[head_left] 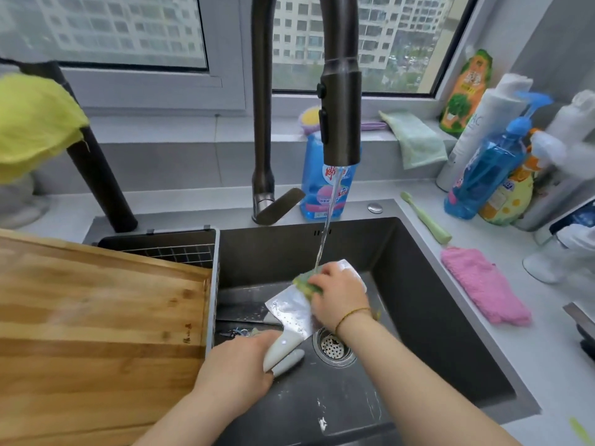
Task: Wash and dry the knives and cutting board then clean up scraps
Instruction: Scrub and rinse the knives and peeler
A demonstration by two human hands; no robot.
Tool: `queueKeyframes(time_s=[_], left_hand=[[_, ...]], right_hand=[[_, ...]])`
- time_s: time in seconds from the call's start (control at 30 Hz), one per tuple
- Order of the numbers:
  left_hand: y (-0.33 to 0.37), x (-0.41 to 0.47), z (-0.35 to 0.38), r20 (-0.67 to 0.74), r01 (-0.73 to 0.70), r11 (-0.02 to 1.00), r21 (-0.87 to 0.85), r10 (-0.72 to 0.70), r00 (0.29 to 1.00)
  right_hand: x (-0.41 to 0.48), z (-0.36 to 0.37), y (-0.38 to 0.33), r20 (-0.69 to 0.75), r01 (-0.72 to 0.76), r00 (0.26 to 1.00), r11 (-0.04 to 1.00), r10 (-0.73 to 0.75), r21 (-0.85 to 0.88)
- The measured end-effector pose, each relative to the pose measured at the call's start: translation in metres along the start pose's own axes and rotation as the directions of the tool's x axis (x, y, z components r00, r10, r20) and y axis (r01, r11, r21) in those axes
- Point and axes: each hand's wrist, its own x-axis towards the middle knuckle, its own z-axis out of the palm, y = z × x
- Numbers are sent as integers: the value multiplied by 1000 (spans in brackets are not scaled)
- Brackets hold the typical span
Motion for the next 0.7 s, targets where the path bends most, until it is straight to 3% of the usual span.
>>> queueKeyframes(time_s=[0.07, 0.1, 0.2, 0.27, 0.4, 0.43, 0.47, 0.57, 0.6, 0.7], left_hand=[[-1, 1, 2, -2, 9, 1000, 2, -9, 1000], [-2, 2, 2, -8, 10, 1000, 0, -10, 1000], [0, 3, 0, -22, 8, 1000, -16, -8, 1000], [2, 4, -1, -35, 0, 1000, -14, -1, 999], [5, 8, -6, -37, 10, 1000, -8, -10, 999], [5, 8, -7, -31, 16, 1000, -9, -17, 999], [3, 8, -6, -25, 20, 1000, -9, -20, 999], [2, 8, -7, -20, 17, 1000, -3, -17, 1000], [2, 8, -7, -13, 18, 1000, -2, -18, 1000], [2, 9, -8, -10, 31, 999, 8, -31, 999]], right_hand=[[-15, 7, -10, 27, 161, 986, 985, -163, 67], [-13, 5, -6, 22, 152, 988, 986, -153, 66], [-2, -6, 24, -66, -87, 994, 996, 87, -8], [-3, -6, 29, -96, -136, 987, 990, 132, -46], [-26, 14, -1, -180, 263, 951, 964, -252, 45], [-26, 13, 1, -201, 290, 939, 957, -279, 23], [-24, 8, 4, -205, 247, 949, 969, -240, 11], [-9, -3, 28, -191, -91, 978, 995, 82, -38], [-8, -1, 31, -188, -127, 974, 992, 126, 3], [-18, 9, 5, -247, 88, 968, 989, -56, 123]])
